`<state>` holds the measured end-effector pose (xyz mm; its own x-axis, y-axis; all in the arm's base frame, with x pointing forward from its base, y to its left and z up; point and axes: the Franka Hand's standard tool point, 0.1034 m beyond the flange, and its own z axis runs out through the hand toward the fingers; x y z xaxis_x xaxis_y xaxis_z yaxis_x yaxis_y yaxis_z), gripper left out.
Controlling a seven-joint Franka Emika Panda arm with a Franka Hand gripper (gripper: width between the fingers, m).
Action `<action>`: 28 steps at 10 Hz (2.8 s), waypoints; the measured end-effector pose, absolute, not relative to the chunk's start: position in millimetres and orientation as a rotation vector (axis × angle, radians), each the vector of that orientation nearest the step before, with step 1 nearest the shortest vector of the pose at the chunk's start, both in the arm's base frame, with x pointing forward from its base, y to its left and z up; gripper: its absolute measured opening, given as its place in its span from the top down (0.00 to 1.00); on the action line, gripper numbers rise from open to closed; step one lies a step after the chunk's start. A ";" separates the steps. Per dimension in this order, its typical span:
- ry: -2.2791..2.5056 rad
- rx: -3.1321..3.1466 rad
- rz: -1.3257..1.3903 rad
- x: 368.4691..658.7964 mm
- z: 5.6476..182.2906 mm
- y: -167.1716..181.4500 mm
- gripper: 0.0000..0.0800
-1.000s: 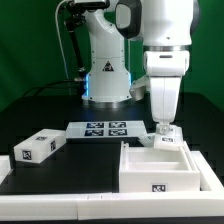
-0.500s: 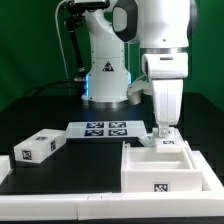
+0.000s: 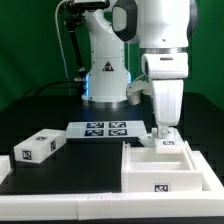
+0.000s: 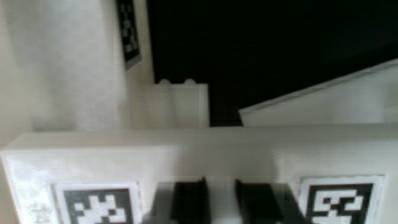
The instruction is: Assemble cabinet
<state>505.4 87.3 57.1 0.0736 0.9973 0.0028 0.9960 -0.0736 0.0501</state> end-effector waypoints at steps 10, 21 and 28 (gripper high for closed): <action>2.144 2.209 0.119 590.4 59.7 88.4 0.91; 2.120 2.232 0.113 588.9 66.3 96.7 0.46; 2.191 2.120 0.113 509.3 103.6 98.7 0.00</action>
Offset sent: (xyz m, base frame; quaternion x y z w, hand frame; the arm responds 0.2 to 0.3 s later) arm 0.0417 0.0039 -0.0142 0.0063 0.0142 -0.0079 0.9998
